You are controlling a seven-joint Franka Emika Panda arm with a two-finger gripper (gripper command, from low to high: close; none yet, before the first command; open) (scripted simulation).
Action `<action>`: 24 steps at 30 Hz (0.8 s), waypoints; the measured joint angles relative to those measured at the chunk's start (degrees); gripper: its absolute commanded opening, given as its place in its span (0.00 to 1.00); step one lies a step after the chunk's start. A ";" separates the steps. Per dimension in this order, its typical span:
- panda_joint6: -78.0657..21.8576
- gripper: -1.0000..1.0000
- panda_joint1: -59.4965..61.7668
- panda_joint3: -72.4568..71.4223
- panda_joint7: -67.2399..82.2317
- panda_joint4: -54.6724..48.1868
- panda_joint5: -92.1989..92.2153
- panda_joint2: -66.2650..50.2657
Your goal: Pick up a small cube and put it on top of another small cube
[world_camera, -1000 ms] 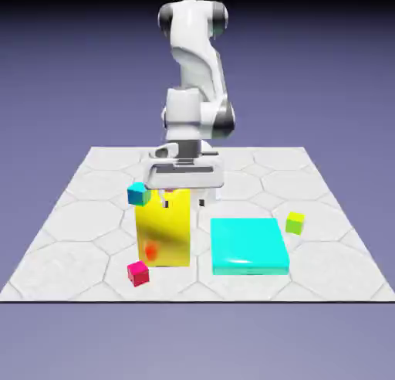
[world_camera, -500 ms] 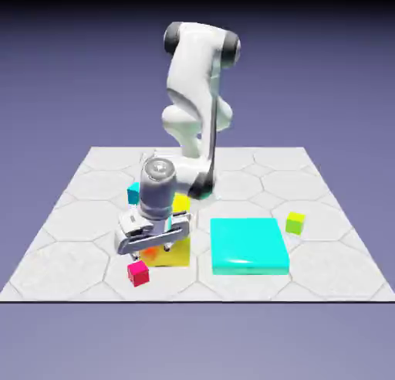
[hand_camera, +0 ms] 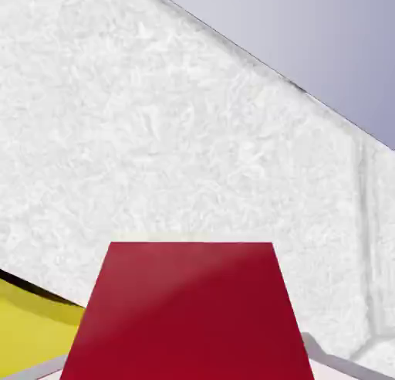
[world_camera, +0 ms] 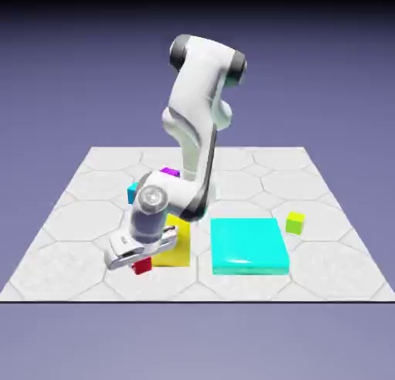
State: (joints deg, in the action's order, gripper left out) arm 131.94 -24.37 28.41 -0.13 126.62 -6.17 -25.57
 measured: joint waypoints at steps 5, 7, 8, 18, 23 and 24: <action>3.22 0.00 -9.77 -10.38 2.36 7.72 -10.34 7.94; 4.51 0.00 -13.68 -14.54 3.30 10.81 -14.47 11.12; 5.15 0.00 -15.63 -16.62 3.77 12.36 -16.54 12.70; 11.30 0.00 -35.67 -36.38 8.25 27.09 -36.27 27.85; 16.05 0.00 -33.82 -33.16 0.63 25.30 -46.25 19.81; 17.24 0.00 -33.85 -32.34 -1.28 24.86 -48.74 17.79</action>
State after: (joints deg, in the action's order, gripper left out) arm 149.18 -58.22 -3.93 -1.42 151.48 -54.91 -7.78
